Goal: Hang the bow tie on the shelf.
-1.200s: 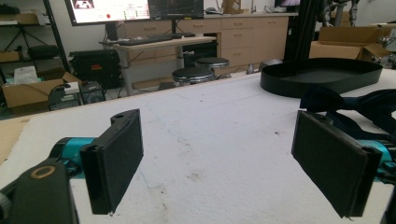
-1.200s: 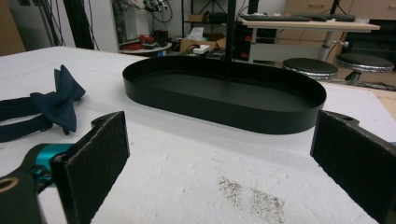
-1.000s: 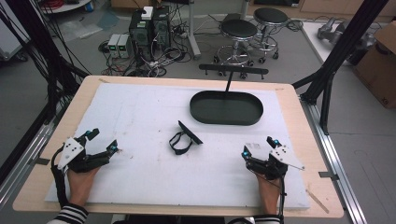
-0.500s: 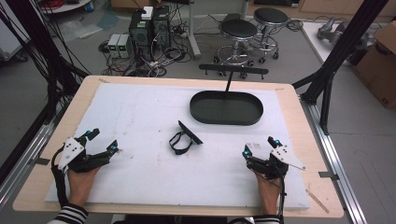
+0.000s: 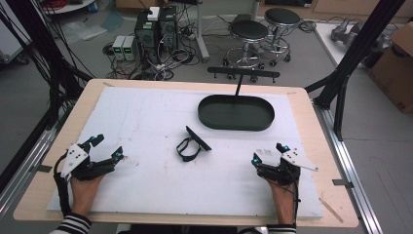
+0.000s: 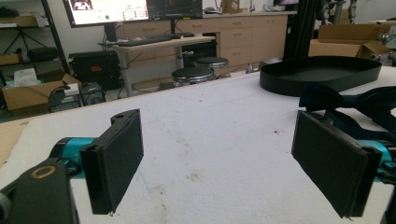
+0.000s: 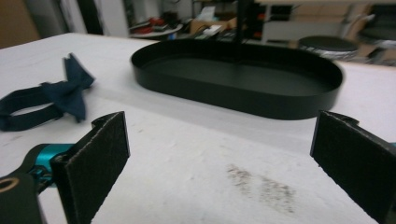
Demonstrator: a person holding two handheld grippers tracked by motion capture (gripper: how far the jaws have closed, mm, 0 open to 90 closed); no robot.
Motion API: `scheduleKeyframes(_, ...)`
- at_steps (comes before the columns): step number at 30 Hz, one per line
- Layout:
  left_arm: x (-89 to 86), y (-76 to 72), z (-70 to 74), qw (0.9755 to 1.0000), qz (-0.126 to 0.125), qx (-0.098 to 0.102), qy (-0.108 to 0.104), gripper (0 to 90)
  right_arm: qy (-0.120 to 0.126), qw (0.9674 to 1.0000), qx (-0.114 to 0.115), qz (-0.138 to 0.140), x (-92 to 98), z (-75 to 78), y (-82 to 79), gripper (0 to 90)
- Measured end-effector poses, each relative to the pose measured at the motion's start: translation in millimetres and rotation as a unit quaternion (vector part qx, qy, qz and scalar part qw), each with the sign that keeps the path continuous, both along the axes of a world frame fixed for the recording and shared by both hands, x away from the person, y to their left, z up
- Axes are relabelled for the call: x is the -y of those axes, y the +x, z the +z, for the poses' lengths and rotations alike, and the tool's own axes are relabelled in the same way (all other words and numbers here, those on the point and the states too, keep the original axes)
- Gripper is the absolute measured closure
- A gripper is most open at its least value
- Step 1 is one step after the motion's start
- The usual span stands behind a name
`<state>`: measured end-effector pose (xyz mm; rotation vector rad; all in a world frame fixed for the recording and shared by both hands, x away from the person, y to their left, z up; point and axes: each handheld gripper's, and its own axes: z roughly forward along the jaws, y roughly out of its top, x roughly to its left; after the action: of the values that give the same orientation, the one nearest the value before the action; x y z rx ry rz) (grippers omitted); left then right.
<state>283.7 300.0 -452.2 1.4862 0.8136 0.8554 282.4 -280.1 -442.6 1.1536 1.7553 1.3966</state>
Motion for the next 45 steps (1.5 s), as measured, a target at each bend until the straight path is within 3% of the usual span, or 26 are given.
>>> scheduleKeyframes(3,0.1,0.1,-0.1,1.0,0.001,0.0,-0.003,17.2,-0.002,0.9998,0.015,0.015,-6.8,10.5,-0.9,3.6)
scheduleKeyframes(7,0.1,0.1,0.0,1.0,0.0,0.0,-0.001,17.2,-0.016,0.999,0.015,0.039,-19.4,23.7,2.1,3.6)
scheduleKeyframes(16,0.0,0.0,0.1,1.0,0.0,-0.001,0.0,17.1,-0.019,0.9956,-0.014,0.091,-46.7,43.0,13.6,3.6)
scheduleKeyframes(25,0.1,0.1,0.0,1.0,0.0,0.0,-0.002,17.1,-0.041,0.9922,-0.03,0.113,-65.4,53.6,25.3,3.7)
scheduleKeyframes(32,0.0,0.0,0.0,1.0,-0.001,0.0,0.001,17.2,-0.077,0.9831,-0.056,0.156,-87.7,58.8,40.5,3.7)
scheduleKeyframes(45,-0.1,0.3,0.0,1.0,0.0,-0.002,-0.002,17.2,-0.109,0.9677,-0.101,0.204,-118.5,55.6,60.5,3.8)
